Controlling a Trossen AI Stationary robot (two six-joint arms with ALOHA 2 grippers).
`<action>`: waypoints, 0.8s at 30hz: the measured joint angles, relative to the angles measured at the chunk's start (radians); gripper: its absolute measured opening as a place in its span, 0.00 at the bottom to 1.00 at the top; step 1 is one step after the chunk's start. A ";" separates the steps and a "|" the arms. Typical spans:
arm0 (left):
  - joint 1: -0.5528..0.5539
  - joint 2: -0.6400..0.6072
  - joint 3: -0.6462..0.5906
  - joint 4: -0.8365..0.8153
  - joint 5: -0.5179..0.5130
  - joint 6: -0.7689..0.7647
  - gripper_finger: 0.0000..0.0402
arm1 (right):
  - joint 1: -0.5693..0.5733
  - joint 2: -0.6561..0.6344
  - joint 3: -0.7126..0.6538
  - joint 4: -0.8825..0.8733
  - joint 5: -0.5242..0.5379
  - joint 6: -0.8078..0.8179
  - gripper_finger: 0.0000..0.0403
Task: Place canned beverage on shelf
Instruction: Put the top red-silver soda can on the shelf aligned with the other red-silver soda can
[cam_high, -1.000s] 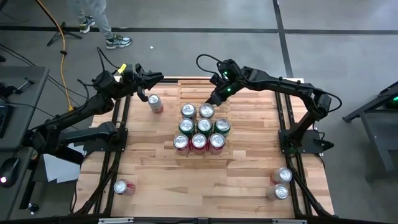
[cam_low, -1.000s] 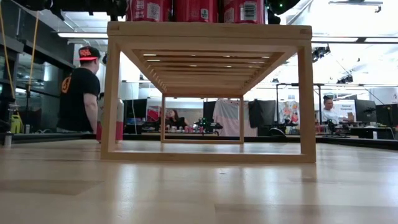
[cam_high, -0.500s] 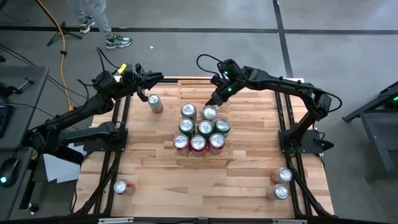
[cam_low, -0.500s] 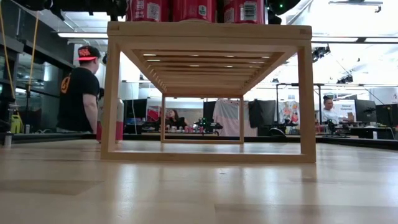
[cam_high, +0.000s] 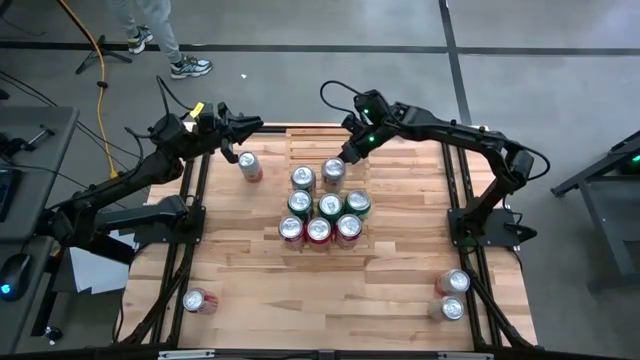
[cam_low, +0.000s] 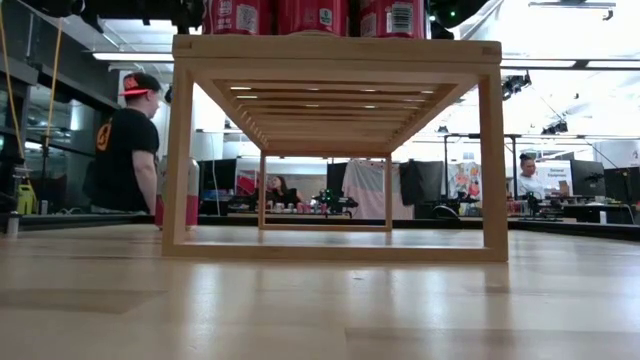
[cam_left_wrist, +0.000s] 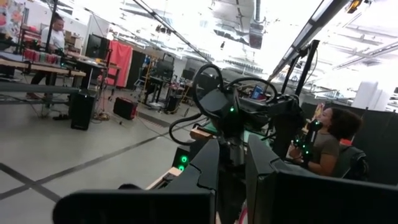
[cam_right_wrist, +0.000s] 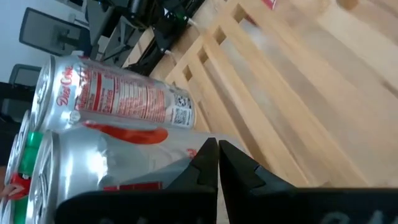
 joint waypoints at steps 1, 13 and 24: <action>0.000 0.000 0.000 -0.007 0.000 0.000 0.00 | 0.004 0.000 0.000 -0.004 0.000 0.000 0.00; 0.000 0.000 0.000 -0.060 -0.005 0.000 0.00 | 0.027 0.054 0.000 -0.052 -0.004 0.026 0.00; 0.000 0.000 0.000 -0.060 -0.006 0.000 0.00 | 0.028 0.054 0.000 -0.085 -0.054 0.026 0.00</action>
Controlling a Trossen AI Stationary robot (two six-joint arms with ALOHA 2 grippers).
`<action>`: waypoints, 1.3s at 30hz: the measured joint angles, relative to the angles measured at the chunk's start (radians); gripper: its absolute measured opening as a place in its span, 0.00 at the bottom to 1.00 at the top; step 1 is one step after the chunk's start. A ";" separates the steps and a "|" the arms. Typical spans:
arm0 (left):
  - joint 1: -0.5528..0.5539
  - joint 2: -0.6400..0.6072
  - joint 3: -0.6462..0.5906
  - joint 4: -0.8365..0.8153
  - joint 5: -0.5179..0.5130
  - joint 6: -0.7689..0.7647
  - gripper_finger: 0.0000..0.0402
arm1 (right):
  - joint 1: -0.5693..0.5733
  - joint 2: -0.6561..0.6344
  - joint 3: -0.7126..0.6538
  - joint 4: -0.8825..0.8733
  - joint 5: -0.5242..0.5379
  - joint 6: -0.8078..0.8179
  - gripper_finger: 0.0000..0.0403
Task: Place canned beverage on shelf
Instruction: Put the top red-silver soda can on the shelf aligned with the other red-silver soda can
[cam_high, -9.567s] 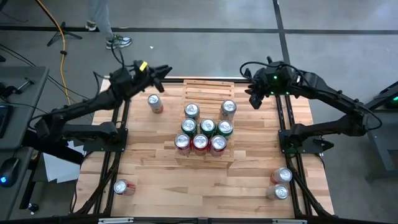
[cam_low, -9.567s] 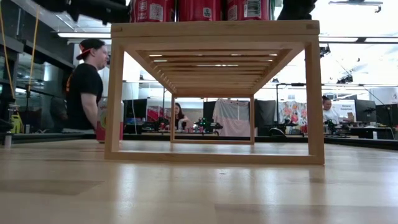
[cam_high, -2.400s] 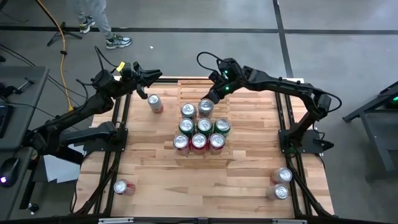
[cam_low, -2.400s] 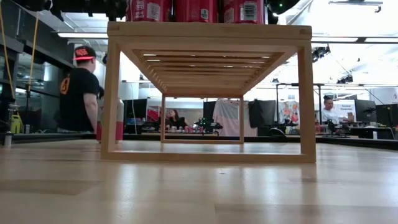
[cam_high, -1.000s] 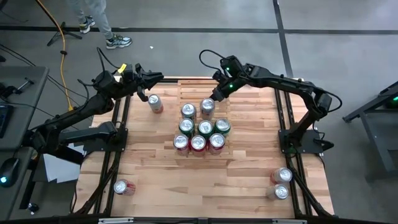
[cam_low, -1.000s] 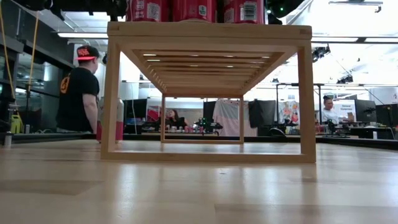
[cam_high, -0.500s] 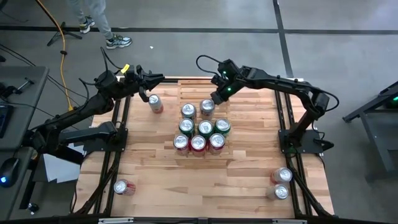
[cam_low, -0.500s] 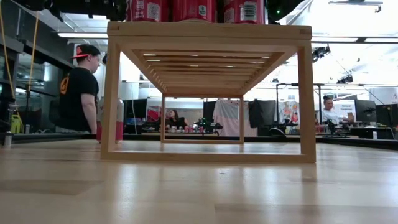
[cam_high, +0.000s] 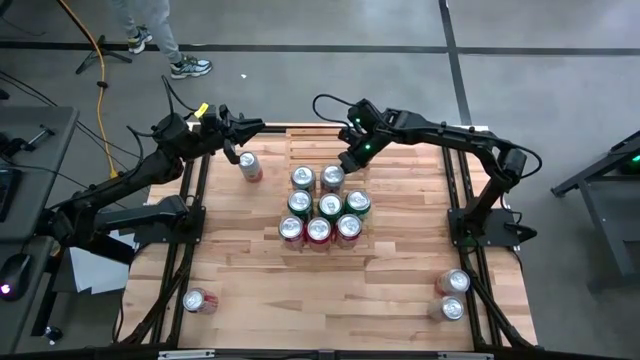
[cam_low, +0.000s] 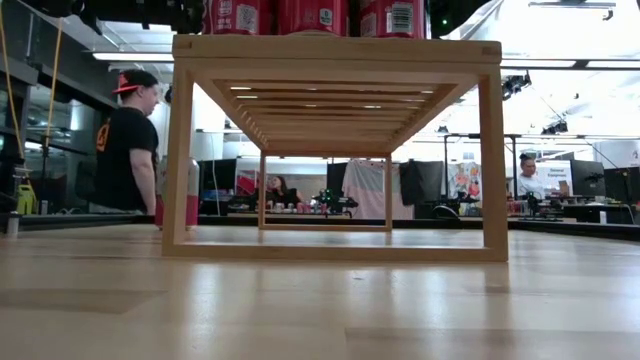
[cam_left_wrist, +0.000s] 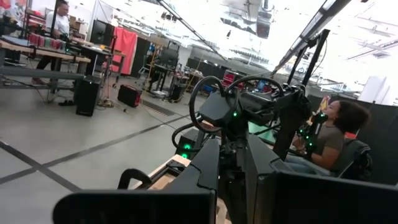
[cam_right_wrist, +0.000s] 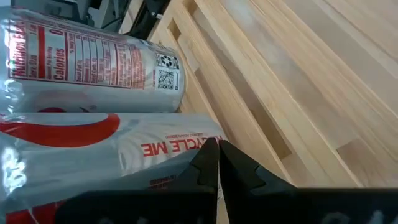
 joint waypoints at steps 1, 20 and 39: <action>0.000 0.000 0.000 0.000 0.000 0.000 0.00 | 0.000 0.000 0.000 0.002 -0.004 0.000 0.00; 0.000 0.000 0.000 -0.001 0.005 -0.003 0.00 | 0.007 -0.002 0.000 -0.031 -0.071 -0.009 0.00; 0.000 0.000 0.000 -0.001 0.006 -0.002 0.00 | 0.015 -0.002 0.000 -0.033 -0.025 -0.020 0.00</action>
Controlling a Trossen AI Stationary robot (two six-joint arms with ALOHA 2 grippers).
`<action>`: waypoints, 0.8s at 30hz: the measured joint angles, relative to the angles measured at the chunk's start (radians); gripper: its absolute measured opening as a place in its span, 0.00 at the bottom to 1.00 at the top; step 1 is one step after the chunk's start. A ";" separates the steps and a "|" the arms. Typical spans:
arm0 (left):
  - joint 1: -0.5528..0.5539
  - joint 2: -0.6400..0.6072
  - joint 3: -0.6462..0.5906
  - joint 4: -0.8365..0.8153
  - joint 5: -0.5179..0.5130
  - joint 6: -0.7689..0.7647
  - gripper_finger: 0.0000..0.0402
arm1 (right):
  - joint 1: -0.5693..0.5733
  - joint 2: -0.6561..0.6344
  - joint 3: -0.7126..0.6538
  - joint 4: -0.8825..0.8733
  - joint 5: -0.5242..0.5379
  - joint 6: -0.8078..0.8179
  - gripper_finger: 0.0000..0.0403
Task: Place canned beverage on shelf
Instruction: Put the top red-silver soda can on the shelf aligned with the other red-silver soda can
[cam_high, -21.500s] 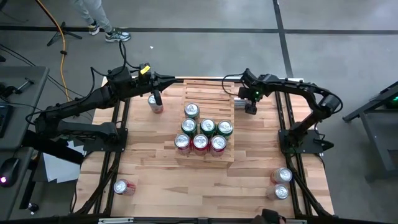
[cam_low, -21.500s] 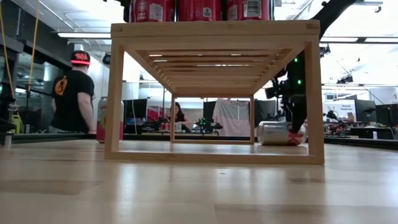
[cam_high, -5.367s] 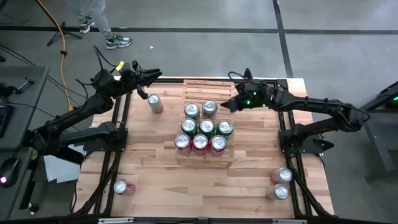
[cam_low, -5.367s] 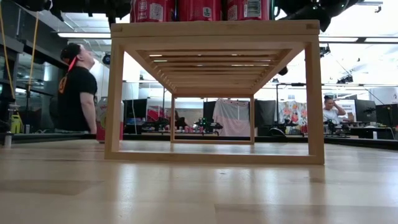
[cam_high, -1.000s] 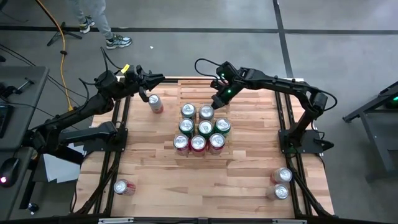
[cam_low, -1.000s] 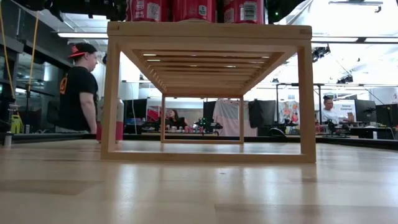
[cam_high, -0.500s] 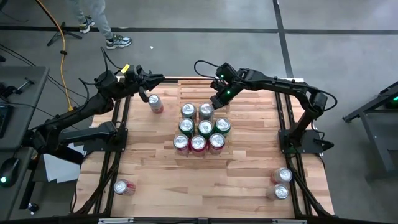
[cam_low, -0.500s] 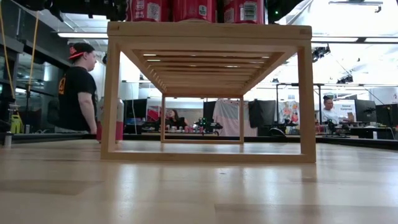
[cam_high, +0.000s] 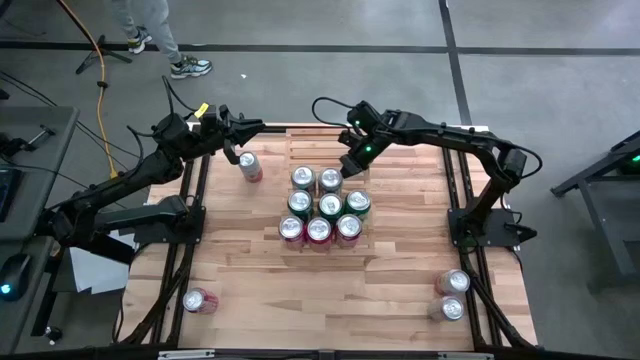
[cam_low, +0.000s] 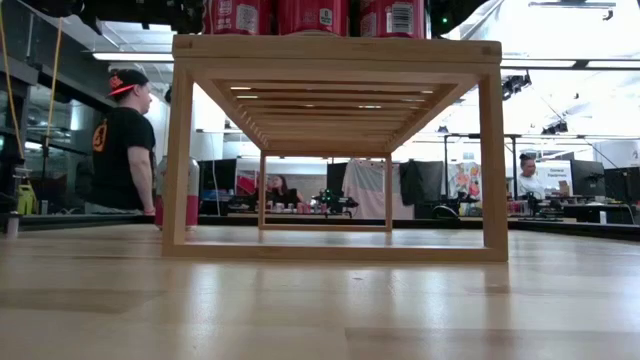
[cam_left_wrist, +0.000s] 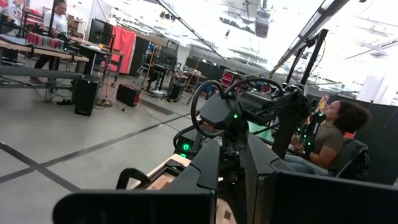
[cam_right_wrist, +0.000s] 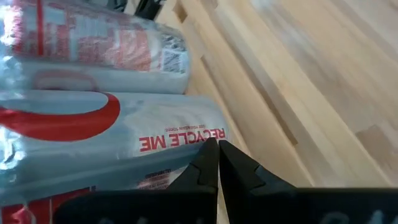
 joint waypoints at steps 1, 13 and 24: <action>0.000 0.000 0.000 0.000 0.000 0.000 0.00 | -0.001 0.000 0.000 0.000 0.017 0.006 0.00; 0.000 0.000 0.000 0.000 0.001 -0.026 0.00 | -0.006 0.000 0.000 -0.001 -0.028 0.001 0.00; 0.000 0.000 0.000 0.001 0.001 -0.026 0.00 | -0.034 -0.013 0.000 0.001 0.004 -0.006 0.00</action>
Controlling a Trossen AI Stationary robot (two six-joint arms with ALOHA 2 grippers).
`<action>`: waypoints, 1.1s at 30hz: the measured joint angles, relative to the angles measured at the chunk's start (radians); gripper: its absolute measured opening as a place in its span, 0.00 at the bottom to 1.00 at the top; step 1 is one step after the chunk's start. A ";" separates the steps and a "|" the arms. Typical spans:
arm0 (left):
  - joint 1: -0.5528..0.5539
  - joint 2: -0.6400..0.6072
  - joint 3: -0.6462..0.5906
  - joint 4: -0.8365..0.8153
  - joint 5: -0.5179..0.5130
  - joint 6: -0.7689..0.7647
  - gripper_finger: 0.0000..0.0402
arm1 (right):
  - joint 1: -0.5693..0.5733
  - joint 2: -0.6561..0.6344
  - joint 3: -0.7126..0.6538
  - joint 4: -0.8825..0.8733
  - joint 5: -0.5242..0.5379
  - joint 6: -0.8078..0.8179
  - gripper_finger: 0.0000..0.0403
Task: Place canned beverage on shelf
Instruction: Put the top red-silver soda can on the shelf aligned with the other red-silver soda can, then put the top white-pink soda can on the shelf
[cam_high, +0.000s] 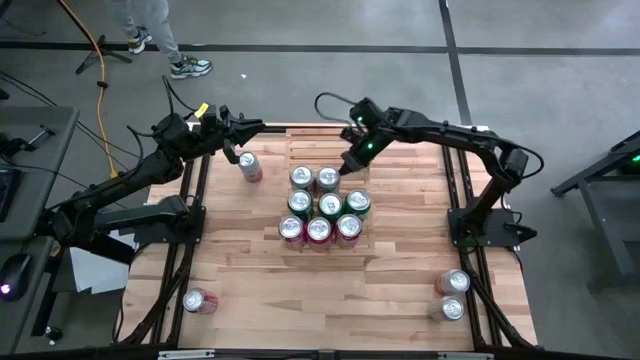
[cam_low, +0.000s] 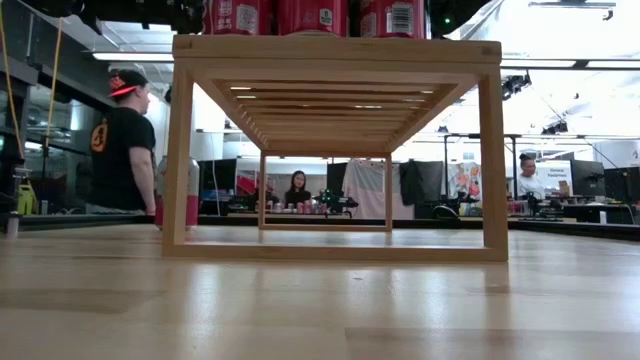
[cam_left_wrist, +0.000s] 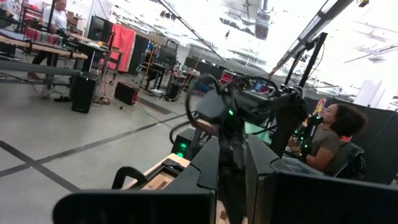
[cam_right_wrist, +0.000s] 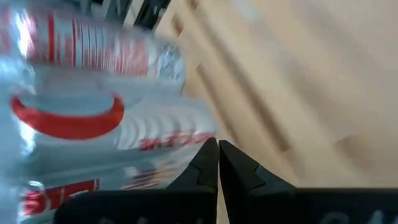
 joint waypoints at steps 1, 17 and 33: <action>0.000 0.000 0.000 0.000 0.000 0.000 0.00 | -0.014 -0.010 0.000 -0.001 0.008 0.000 0.00; -0.011 0.000 0.000 0.002 0.000 -0.050 0.00 | -0.035 -0.355 -0.013 -0.171 0.386 -0.294 0.00; -0.132 -0.006 0.000 -0.013 0.011 0.050 0.00 | 0.093 -0.967 -0.516 0.348 0.608 -0.138 0.00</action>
